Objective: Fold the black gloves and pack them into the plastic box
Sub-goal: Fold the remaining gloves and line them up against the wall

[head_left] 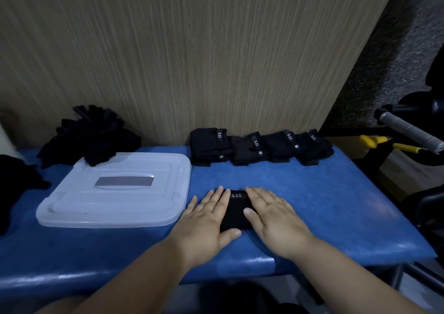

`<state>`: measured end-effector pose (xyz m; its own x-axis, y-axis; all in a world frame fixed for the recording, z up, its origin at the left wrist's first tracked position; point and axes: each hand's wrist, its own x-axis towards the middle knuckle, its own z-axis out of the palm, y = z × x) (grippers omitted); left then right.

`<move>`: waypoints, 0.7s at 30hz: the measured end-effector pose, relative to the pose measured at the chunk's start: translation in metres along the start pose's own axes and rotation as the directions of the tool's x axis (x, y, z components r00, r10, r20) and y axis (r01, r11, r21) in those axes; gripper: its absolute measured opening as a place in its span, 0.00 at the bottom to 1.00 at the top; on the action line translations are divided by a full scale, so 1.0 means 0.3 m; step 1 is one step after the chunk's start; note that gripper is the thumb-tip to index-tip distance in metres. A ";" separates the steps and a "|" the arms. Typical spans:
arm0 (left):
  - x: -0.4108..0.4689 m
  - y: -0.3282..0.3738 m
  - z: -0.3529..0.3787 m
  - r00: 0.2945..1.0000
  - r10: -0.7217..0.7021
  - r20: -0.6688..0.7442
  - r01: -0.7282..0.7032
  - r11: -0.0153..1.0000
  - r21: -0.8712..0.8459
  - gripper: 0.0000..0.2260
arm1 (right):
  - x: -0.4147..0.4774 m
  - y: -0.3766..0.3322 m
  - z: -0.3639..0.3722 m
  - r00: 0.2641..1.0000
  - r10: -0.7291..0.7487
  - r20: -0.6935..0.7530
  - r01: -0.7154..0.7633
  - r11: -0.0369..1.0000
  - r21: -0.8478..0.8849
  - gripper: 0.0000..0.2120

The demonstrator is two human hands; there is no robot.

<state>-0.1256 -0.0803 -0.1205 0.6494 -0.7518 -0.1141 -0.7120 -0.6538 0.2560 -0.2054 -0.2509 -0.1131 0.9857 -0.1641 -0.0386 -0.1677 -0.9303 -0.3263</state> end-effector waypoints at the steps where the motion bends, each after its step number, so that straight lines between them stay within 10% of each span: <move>1: -0.002 -0.004 0.000 1.000 -0.010 -0.016 0.009 1.000 -0.018 0.35 | -0.001 0.001 -0.003 0.999 0.008 -0.032 -0.008 1.000 0.009 0.28; 9: -0.007 -0.003 -0.031 0.922 -0.245 -0.301 0.155 0.943 -0.293 0.23 | -0.019 -0.005 -0.086 0.967 0.248 -0.058 -0.240 0.962 0.128 0.24; 21: 0.023 0.048 -0.054 0.919 -0.383 -0.097 0.191 0.648 -0.738 0.19 | -0.030 -0.035 -0.082 0.951 0.308 0.033 -0.296 0.872 0.389 0.17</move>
<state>-0.1272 -0.0935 -0.1021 0.8951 -0.4323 -0.1092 -0.1398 -0.5046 0.8520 -0.2129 -0.2479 -0.0861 0.8861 -0.4317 -0.1688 -0.4315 -0.6350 -0.6408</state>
